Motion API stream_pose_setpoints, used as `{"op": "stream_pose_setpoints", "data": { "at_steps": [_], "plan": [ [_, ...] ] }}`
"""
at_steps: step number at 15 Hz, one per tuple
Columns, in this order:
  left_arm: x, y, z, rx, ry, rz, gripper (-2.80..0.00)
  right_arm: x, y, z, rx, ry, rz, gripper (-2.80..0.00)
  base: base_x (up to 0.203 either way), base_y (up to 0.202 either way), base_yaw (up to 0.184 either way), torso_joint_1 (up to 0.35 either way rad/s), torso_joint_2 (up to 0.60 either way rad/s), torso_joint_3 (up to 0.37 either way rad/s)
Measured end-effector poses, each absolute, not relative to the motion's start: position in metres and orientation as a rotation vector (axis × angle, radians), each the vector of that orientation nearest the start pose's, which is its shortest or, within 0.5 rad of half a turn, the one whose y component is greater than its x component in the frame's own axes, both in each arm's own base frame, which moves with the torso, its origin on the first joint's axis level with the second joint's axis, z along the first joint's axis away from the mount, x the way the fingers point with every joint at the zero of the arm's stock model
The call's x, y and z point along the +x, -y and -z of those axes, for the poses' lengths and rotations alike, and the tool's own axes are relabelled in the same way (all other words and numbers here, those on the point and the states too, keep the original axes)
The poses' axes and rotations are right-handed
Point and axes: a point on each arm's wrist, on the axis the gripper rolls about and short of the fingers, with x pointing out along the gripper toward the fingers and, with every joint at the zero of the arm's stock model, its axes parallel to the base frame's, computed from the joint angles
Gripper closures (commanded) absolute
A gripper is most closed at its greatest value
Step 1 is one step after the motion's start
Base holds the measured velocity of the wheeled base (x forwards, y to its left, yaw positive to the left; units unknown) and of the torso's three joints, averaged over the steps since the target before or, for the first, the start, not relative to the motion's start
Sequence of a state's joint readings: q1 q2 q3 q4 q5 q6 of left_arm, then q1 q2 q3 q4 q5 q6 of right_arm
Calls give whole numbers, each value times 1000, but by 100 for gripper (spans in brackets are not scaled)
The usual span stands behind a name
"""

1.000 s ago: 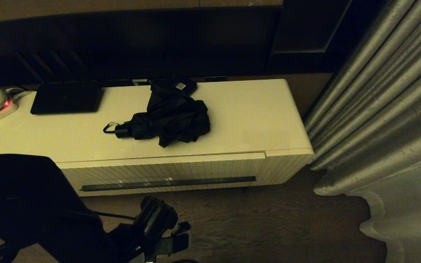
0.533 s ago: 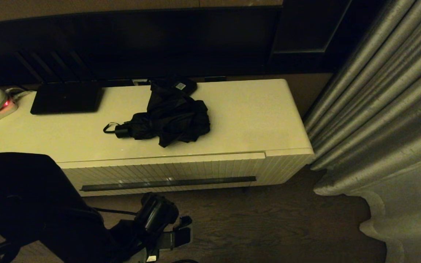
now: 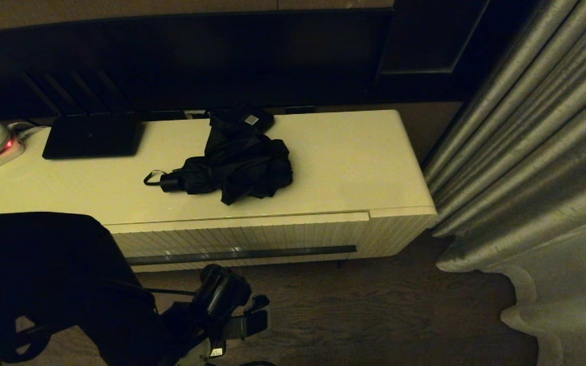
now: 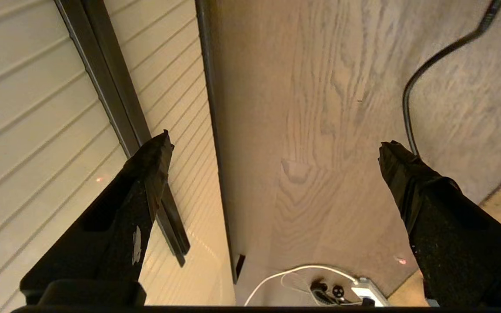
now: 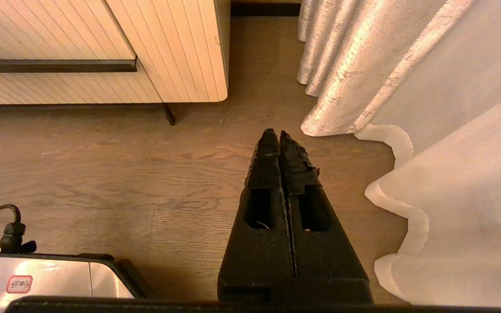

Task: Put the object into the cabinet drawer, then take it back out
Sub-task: Open the drawer

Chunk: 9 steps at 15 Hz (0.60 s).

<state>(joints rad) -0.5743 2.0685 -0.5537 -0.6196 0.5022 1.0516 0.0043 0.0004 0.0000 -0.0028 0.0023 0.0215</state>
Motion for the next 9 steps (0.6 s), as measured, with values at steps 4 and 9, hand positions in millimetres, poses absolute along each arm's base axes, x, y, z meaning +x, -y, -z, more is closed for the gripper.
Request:
{"op": "stream_pose_setpoints", "data": {
  "at_steps": [4,9],
  "plan": [
    [259,153,-15,1444,-663,460,-280,-23,0,-76,21,2,-7,0,0,0,0,0,0,0],
    [265,154,-14,1437,-650,444,-280,-23,0,-76,21,2,-7,0,0,0,0,0,0,0]
  ]
}}
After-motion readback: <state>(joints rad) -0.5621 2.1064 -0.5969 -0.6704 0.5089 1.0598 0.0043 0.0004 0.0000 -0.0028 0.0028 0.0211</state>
